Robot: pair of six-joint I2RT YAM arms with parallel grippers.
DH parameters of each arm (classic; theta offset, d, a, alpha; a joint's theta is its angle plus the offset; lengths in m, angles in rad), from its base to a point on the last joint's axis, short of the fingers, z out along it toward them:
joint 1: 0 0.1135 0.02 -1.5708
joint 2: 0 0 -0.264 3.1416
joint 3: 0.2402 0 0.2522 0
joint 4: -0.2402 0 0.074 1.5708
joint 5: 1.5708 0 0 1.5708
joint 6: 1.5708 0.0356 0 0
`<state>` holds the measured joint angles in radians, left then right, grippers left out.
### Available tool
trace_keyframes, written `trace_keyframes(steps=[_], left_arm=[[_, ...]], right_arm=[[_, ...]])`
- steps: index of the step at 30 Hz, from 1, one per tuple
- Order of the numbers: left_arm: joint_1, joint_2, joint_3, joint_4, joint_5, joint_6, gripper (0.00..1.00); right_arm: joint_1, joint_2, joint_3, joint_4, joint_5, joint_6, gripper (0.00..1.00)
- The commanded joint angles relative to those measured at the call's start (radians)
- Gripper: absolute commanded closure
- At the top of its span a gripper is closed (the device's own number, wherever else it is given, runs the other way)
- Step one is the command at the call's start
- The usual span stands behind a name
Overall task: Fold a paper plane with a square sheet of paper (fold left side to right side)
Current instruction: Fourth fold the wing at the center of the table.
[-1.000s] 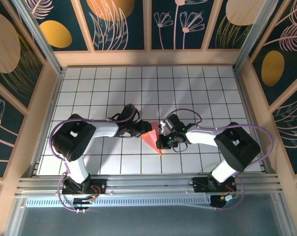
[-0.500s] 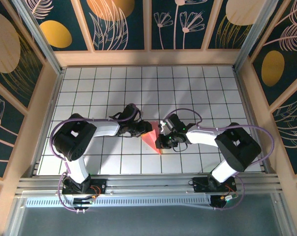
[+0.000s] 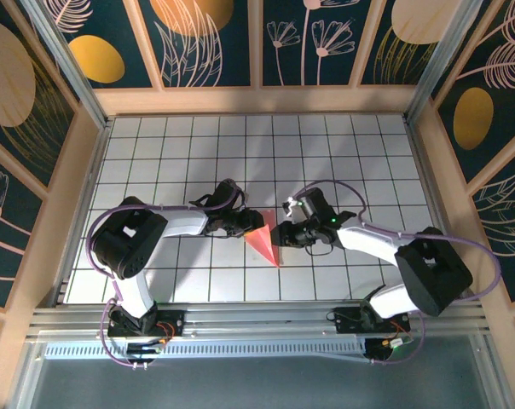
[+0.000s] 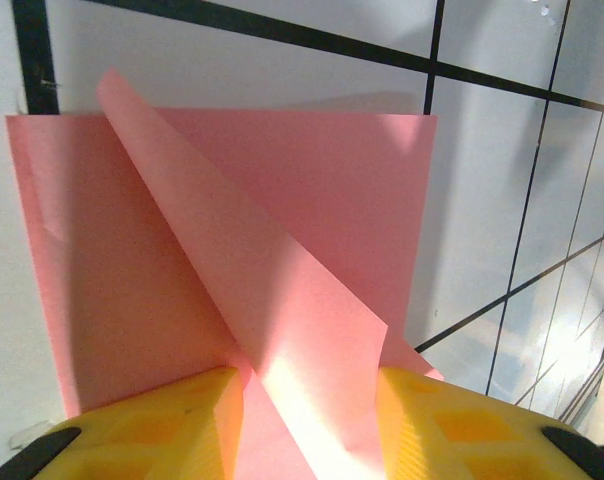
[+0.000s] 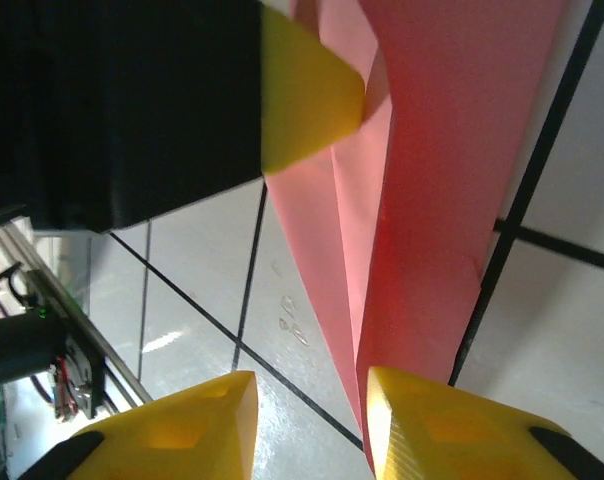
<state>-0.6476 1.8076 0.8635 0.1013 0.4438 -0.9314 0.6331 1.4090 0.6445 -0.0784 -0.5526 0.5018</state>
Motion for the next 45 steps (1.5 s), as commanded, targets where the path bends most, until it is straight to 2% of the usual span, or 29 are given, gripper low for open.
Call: trace_keyframes(steps=[1,17,32,36,40,45], left_arm=[[0.001,0.032,0.011,-0.06,-0.043,0.021,0.6],[0.002,0.028,0.012,-0.061,-0.042,0.021,0.6],[0.001,0.027,0.014,-0.065,-0.045,0.022,0.6],[0.0,0.027,0.014,-0.066,-0.045,0.022,0.6],[0.001,0.027,0.012,-0.065,-0.045,0.022,0.59],[0.002,0.025,0.009,-0.064,-0.045,0.021,0.59]], right_arm=[[-0.042,-0.016,-0.036,0.076,-0.079,0.026,0.64],[-0.042,0.174,0.0,0.238,-0.128,0.065,0.64],[-0.036,0.209,-0.012,0.292,-0.142,0.084,0.7],[-0.033,0.219,-0.014,0.305,-0.144,0.092,0.74],[-0.032,0.22,-0.016,0.305,-0.137,0.093,0.83],[-0.033,0.226,-0.016,0.281,-0.112,0.09,0.99]])
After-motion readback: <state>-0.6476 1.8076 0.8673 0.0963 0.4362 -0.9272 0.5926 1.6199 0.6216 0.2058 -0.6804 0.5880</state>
